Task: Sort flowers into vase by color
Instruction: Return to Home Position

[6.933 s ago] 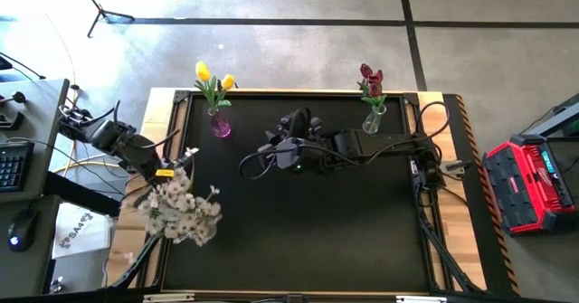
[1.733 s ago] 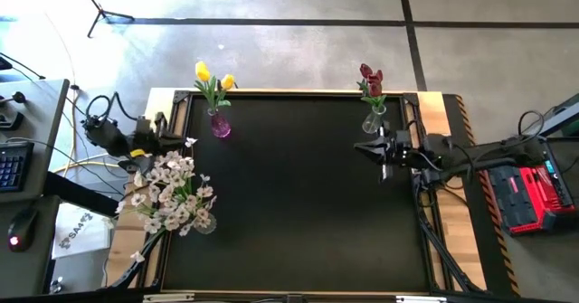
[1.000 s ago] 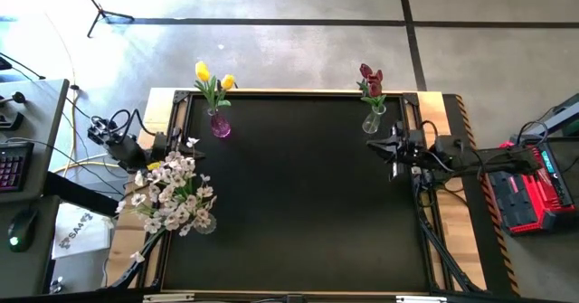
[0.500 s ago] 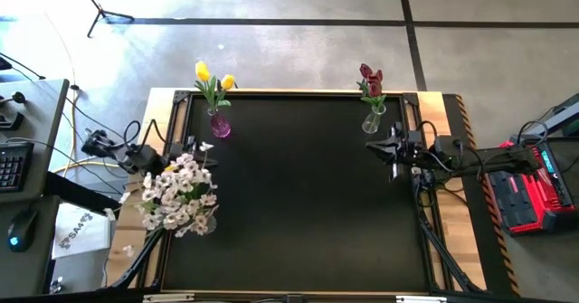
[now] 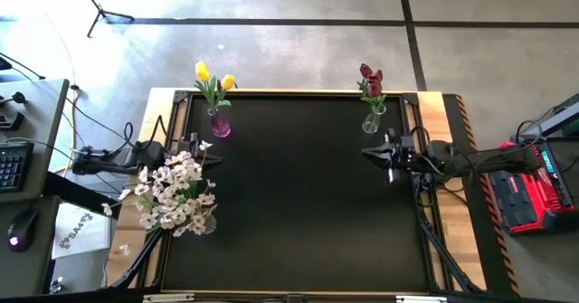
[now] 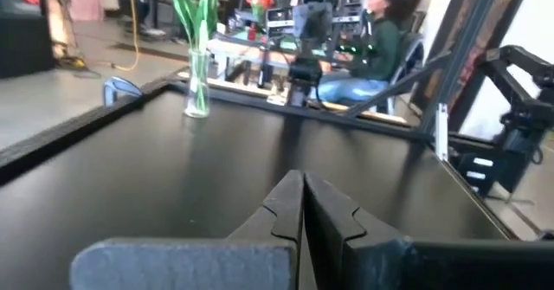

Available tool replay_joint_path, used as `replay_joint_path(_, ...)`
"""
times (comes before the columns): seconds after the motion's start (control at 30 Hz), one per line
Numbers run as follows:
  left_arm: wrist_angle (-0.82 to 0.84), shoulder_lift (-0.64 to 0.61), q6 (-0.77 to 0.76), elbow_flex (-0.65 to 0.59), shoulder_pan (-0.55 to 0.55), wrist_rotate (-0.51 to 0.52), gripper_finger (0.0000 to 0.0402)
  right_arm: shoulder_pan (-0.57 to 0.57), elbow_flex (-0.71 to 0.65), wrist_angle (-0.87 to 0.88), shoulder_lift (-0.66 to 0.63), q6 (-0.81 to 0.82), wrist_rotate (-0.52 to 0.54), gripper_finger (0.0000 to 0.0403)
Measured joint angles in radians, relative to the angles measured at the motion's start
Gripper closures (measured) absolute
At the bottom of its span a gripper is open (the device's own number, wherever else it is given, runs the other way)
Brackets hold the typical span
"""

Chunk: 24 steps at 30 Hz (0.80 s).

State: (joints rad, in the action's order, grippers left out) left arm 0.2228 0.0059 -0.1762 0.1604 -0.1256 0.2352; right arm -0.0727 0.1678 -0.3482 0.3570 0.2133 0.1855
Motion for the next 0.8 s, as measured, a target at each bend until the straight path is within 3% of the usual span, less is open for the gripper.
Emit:
replay_joint_path(0.2,0.017,0.000,0.029,0.000,0.105,-0.100,0.0401,0.003,-0.097,-0.208,-0.003,-0.005,0.052,0.0403)
replay_joint_path(0.53,-0.105,0.001,-0.028,-0.096,0.268,-0.290,0.0401,0.003,-0.099,-0.088,-0.005,-0.069,0.069,0.0403)
replay_joint_path(0.8,-0.126,0.000,-0.012,-0.105,0.360,-0.320,0.0401,0.021,-0.101,0.039,-0.046,-0.094,0.095,0.0403)
